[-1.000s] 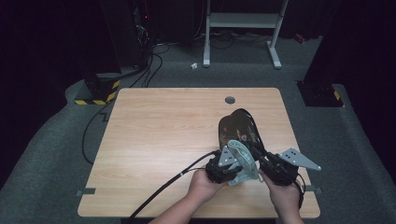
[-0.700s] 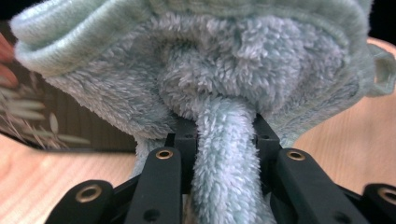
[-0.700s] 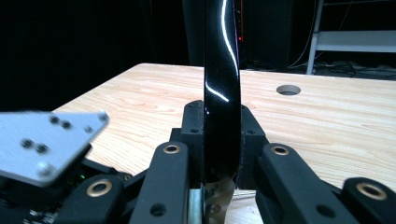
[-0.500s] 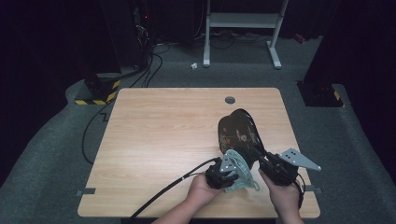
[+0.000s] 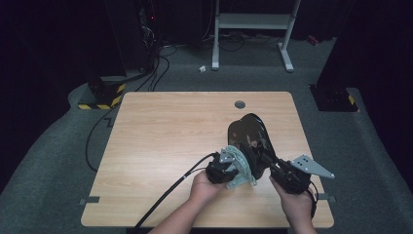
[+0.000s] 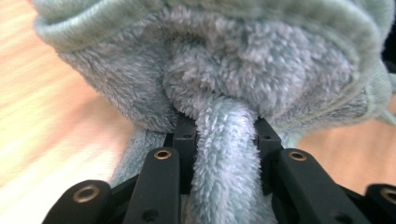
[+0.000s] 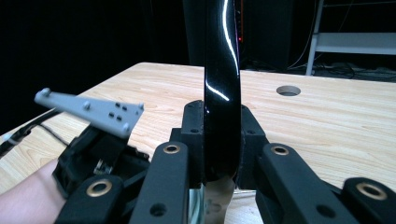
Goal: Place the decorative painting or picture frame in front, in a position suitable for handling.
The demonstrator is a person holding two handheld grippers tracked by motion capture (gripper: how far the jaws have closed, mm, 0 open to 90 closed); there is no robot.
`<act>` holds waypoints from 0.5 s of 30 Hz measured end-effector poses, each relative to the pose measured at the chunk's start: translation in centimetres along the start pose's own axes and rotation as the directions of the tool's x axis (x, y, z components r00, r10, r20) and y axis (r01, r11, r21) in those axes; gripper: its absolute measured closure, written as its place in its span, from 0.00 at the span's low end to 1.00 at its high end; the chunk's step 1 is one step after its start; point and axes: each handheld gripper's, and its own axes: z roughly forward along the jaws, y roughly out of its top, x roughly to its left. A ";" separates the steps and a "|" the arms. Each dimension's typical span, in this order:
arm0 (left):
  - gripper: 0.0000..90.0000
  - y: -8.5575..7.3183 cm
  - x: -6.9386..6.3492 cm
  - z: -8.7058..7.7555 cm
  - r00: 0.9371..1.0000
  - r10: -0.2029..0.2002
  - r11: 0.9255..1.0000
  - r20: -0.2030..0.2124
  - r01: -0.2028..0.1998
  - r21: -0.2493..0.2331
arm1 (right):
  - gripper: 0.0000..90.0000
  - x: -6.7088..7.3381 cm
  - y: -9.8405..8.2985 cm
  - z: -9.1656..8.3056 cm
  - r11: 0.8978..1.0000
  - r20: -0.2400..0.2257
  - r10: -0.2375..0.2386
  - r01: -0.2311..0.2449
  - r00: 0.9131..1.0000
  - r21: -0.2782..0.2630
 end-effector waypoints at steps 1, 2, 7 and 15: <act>0.78 0.0 0.3 -0.1 1.000 -0.003 1.000 -0.005 0.003 -0.002 | 0.86 0.0 0.0 0.0 1.000 -0.001 0.001 -0.001 1.000 0.000; 0.78 0.0 0.6 -0.3 1.000 -0.008 1.000 -0.005 0.008 -0.003 | 0.86 -0.1 0.0 0.0 1.000 -0.002 0.001 -0.001 1.000 0.000; 0.78 -0.6 1.6 -2.5 1.000 -0.025 0.999 -0.005 0.025 -0.047 | 0.86 -0.3 0.0 -0.1 1.000 -0.002 0.015 -0.015 1.000 -0.002; 0.78 -2.5 3.2 -6.1 0.998 -0.059 0.991 -0.025 0.056 -0.118 | 0.86 -0.4 -0.1 0.0 1.000 0.003 0.019 -0.019 1.000 -0.012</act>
